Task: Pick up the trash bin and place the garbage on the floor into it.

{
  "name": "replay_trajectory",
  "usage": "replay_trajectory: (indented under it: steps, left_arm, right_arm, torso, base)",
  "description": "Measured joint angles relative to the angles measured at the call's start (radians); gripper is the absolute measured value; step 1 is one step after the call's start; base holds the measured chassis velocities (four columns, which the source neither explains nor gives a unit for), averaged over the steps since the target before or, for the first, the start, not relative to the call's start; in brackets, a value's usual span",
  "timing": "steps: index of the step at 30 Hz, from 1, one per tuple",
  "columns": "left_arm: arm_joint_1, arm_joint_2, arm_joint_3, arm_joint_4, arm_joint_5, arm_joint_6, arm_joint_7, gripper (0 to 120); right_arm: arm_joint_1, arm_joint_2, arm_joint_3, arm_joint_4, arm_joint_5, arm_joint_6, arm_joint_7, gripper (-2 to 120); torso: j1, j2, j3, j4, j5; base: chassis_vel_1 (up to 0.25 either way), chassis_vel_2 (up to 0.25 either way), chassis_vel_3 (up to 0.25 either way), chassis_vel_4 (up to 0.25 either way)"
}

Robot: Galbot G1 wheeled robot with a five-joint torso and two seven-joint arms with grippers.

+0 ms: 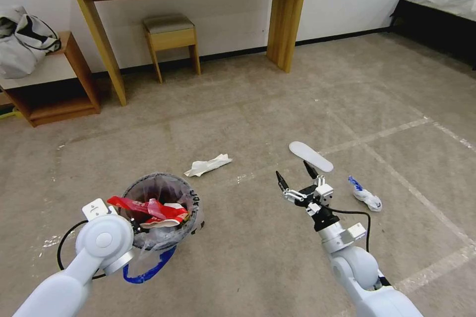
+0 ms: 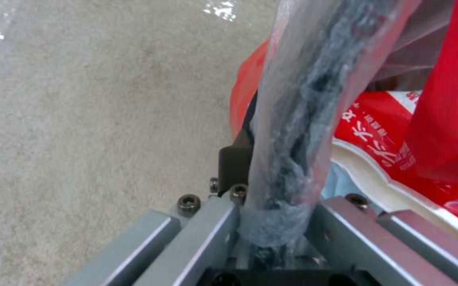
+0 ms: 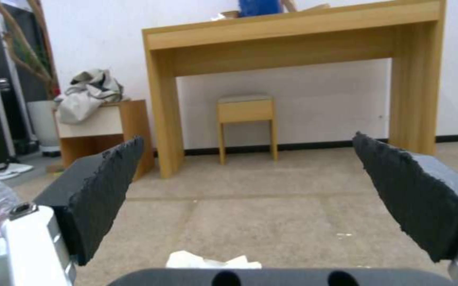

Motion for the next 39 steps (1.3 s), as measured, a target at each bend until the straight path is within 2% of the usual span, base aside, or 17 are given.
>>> replay_trajectory:
  steps: [10,39]
  left_arm:
    - [0.0,-0.004,-0.009,0.009,0.004,-0.014,-0.033,0]
    - [-0.015,-0.019,0.007,0.03,0.013,-0.016,-0.02,0]
  right_arm:
    - [0.033,0.003,-0.037,-0.024,-0.001,0.001,-0.002,100]
    - [0.063,0.007,-0.049,-0.064,-0.009,0.026,-0.001,100]
  torso:
    - [0.0,0.0,0.0,0.0001,0.0001]
    - [0.0,0.0,0.0,-0.0001,0.0002]
  base:
    - [-0.042,0.025,0.027,-0.025]
    - [-0.149,0.154,0.151,-0.158]
